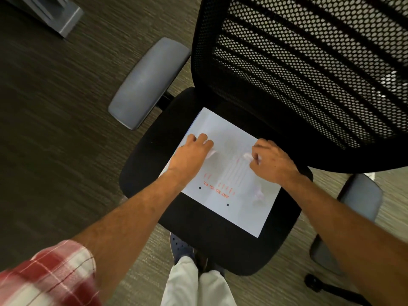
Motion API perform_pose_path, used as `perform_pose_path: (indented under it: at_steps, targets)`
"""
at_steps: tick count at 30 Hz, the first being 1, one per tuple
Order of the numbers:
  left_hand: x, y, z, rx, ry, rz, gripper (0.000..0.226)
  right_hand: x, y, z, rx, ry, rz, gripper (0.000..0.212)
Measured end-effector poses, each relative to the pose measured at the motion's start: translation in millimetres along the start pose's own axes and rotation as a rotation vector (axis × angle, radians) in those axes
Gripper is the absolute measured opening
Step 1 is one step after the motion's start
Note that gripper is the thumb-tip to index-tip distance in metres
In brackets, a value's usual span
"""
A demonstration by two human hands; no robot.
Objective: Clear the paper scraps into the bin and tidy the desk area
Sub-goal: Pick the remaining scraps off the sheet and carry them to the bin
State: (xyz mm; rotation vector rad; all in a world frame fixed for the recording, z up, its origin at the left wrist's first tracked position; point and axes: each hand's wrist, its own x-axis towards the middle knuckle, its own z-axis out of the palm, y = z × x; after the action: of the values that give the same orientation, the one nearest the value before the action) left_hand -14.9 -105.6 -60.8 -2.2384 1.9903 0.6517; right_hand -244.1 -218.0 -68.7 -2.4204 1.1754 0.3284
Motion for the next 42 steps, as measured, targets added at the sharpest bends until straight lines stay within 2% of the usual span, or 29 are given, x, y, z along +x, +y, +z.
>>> perform_pose_path:
  at_steps: [4, 6, 8, 10, 12, 14, 16, 19, 22, 25, 28, 32, 35, 39, 42]
  targets:
    - [-5.4, 9.2, 7.6, -0.016, -0.044, 0.017, 0.058, -36.7, 19.7, -2.6, -0.074, -0.252, 0.017, 0.016]
    - [-5.7, 11.7, 14.4, -0.019, -0.066, 0.009, 0.059, -51.6, 21.1, 3.6, -0.046, -0.311, 0.015, 0.023]
    - [-6.1, 14.1, 19.0, -0.02, -0.069, -0.011, 0.058, -63.1, 18.0, 10.2, 0.021, -0.313, 0.032, 0.048]
    - [-6.8, 16.4, 20.7, -0.018, -0.065, -0.022, 0.059, -68.2, 12.5, 14.9, 0.014, -0.346, 0.043, 0.083]
    - [-7.1, 17.4, 21.1, 0.002, -0.065, -0.024, 0.063, -70.5, 7.3, 19.1, -0.057, -0.379, 0.046, 0.1]
    - [-6.7, 16.7, 19.9, 0.011, -0.093, -0.024, 0.069, -72.2, 4.1, 23.8, -0.095, -0.361, 0.035, 0.09]
    - [-4.6, 14.7, 17.9, 0.025, -0.115, -0.016, 0.072, -73.8, 3.1, 30.4, -0.08, -0.29, 0.015, 0.065]
    - [0.2, 13.9, 16.4, 0.067, -0.11, 0.009, 0.066, -76.0, -0.1, 40.3, -0.082, -0.174, -0.042, 0.042]
    - [4.4, 13.1, 17.3, 0.028, -0.065, 0.021, 0.048, -77.5, -4.3, 47.1, -0.046, -0.086, -0.081, 0.041]
    - [7.7, 7.8, 15.3, -0.186, 0.049, -0.043, 0.029, -71.1, -11.8, 44.1, 0.101, -0.032, 0.049, 0.03]
    - [3.3, -1.7, 4.6, -0.437, 0.187, -0.144, 0.022, -58.6, -25.8, 34.2, 0.39, 0.049, 0.226, 0.024]
    - [-22.8, -13.7, -6.9, -0.626, 0.315, -0.233, 0.019, -34.5, -52.5, 18.8, 0.53, 0.145, 0.271, 0.024]
    - [-41.0, -14.1, 2.0, -0.559, 0.248, -0.207, 0.024, -17.1, -64.1, 13.2, 0.548, 0.153, 0.287, 0.028]
    - [-47.5, -2.2, 20.3, -0.282, -0.072, -0.128, 0.037, -13.7, -62.5, 9.8, 0.503, 0.123, 0.277, 0.029]
    - [-48.9, 7.3, 28.4, -0.137, -0.147, -0.064, 0.039, -20.9, -54.3, 11.3, 0.45, 0.097, 0.278, 0.028]
